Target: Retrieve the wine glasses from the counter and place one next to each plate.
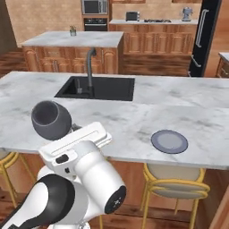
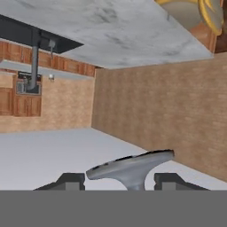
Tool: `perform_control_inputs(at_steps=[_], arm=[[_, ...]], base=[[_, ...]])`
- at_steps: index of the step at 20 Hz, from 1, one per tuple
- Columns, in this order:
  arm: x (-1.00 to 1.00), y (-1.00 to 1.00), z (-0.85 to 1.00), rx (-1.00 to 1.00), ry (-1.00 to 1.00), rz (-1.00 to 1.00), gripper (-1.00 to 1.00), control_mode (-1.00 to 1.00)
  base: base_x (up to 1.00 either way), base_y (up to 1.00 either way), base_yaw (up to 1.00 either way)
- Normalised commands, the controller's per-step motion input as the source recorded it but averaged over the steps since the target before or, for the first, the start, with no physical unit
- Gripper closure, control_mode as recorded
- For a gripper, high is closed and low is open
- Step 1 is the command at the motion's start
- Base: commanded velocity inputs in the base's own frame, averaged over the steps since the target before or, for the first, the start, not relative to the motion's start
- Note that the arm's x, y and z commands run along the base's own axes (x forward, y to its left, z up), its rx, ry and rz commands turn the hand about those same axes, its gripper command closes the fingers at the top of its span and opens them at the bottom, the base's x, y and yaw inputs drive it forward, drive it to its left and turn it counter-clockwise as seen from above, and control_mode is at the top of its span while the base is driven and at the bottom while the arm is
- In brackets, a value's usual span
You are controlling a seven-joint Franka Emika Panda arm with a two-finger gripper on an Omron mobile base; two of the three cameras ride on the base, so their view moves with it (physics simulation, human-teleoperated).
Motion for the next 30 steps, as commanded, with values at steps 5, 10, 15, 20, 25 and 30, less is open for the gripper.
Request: perform_control_inputs(at_steps=[5,10,15,20,25,30], arm=[[0.0,0.0,0.0,0.0,0.0,0.0,1.0,1.0],[0.0,0.0,0.0,0.0,0.0,0.0,1.0,1.0],[0.0,0.0,0.0,0.0,0.0,0.0,1.0,1.0],[0.54,-0.38,-0.33,0.0,0.02,0.19,1.0,-1.0],[0.64,-0.4,-0.5,-0.05,0.07,0.11,1.0,-1.0],[0.59,-0.21,-0.6,-0.12,0.02,0.11,1.0,-1.0]], base=[[0.93,-0.21,0.11],[0.76,-0.08,0.24],[0.84,-0.22,0.43],[0.17,-0.07,0.07],[0.0,0.0,0.0],[0.0,0.0,0.0]])
